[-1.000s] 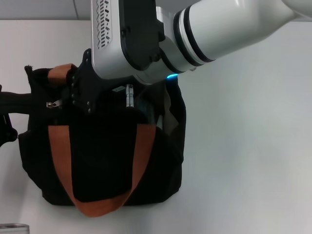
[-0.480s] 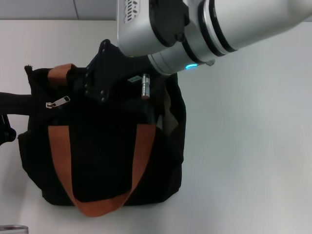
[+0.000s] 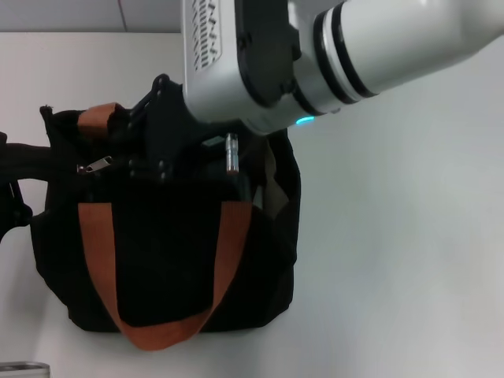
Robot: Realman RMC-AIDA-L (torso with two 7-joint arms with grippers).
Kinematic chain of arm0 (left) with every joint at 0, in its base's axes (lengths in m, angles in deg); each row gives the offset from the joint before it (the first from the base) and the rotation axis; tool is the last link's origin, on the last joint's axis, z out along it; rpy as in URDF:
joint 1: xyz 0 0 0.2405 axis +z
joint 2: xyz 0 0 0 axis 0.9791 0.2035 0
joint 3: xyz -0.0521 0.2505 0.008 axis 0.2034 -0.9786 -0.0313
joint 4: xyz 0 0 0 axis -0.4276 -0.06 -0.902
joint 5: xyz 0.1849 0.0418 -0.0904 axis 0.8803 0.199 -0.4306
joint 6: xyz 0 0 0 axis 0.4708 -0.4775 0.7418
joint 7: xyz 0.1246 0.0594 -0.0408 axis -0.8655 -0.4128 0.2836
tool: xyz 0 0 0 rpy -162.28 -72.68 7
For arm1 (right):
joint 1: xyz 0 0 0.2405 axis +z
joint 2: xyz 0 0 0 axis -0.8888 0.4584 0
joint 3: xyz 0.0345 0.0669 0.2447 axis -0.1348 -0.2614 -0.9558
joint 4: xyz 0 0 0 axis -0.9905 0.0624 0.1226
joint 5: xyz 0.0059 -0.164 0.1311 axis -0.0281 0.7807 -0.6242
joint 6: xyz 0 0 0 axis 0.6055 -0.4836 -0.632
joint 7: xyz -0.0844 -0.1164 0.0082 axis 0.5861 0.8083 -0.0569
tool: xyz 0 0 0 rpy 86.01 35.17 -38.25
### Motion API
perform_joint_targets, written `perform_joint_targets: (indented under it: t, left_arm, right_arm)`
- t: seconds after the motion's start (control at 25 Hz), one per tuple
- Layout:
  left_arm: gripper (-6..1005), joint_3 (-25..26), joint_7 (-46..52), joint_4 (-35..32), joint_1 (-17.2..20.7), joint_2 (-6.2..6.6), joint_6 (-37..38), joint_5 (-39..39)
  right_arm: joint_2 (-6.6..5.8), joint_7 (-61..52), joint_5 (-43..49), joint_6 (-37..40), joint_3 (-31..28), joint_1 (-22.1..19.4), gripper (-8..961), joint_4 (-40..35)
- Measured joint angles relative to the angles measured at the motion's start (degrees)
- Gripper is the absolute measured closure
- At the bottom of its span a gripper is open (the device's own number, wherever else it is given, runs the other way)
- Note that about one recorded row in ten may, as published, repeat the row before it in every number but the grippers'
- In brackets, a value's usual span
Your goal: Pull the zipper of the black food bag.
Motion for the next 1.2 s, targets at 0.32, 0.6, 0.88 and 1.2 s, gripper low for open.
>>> perform_joint_targets:
  t: [0.32, 0.6, 0.88, 1.2]
  left_arm:
    - [986, 0.07, 0.07, 0.19, 0.14, 0.00, -0.05, -0.09]
    - [986, -0.51, 0.13, 0.25, 0.18, 0.00, 0.00, -0.01]
    - [985, -1.27, 0.10, 0.07, 0.07, 0.00, 0.19, 0.02]
    - [985, -1.35, 0.18, 0.21, 0.01, 0.00, 0.27, 0.02]
  right_arm:
    - [0.13, 1.71, 0.65, -1.57, 2.18, 0.58, 712, 1.01]
    - [0.16, 1.56, 0.83, -5.41, 4.43, 0.83, 713, 1.38]
    - [0.13, 1.40, 2.51, -5.98, 7.11, 1.52, 715, 1.41]
    - [0.10, 1.34, 3.78, -6.76, 7.64, 1.27, 717, 1.28]
